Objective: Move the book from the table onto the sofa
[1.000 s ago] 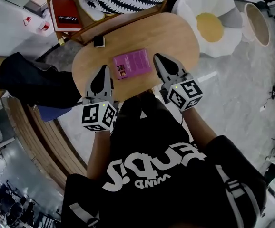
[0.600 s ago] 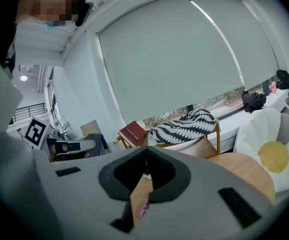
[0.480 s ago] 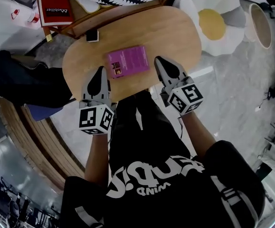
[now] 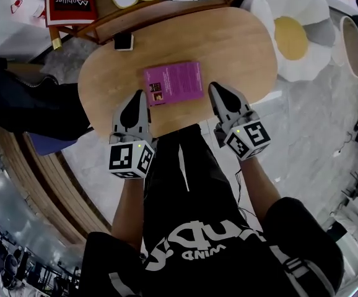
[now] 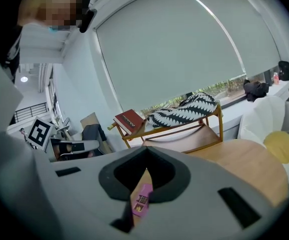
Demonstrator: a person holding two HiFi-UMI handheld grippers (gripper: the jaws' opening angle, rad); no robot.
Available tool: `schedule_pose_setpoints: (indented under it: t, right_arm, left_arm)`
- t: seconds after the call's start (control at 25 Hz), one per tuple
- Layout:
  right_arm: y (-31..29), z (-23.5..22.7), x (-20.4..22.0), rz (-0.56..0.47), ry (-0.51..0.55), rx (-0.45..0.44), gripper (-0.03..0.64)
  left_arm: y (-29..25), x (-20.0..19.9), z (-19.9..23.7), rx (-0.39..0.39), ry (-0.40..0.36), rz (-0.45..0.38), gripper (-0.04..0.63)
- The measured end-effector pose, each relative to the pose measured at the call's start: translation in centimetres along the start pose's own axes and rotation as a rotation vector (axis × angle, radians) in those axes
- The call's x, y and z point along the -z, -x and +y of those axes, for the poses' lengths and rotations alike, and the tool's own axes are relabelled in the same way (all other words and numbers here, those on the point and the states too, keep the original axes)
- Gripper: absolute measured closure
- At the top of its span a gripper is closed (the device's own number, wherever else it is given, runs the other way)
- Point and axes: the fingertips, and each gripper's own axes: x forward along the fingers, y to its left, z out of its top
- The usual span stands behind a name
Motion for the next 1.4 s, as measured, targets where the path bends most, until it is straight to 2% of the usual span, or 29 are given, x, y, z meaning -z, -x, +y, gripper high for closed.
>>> schedule_pose_setpoints:
  t: [0.32,0.64,0.8,0.96,1.0,1.2,1.4]
  right_arm:
    - [-1.9,-2.0,3.7,0.001,0.007,0.035,0.615]
    - [-3.3,-2.9,6.2,0.025,-0.007,0.044,0.61]
    - [-3.8,-2.5,6.6,0.041,-0.018,0.016,0.526]
    - [-4.0,-2.5,6.5,0.039,-0.041,0.004,0.401]
    - [-4.0,-2.7,6.4,0.039,-0.048,0.009,0.38]
    - [-4.6,-3.7,7.4,0.069,-0.065,0.018,0.371]
    - [-5.9,-4.8,10.3,0.137,-0.093,0.0,0.371]
  left_arm:
    - [-2.4,4.6,2.0,-0.016,0.007,0.013,0.586]
    - [-3.5,6.7,2.0,-0.007,0.013,0.034,0.565]
    - [-3.7,7.0,1.7,-0.005,0.012,0.039,0.492]
    - [-3.8,7.3,1.9,-0.002,0.033,0.044,0.374]
    - [-3.9,7.4,2.0,0.001,0.036,0.052,0.371]
    - [-4.4,8.3,2.6,0.005,0.042,0.083,0.365]
    - [-5.5,10.5,3.4,0.01,0.058,0.131,0.365]
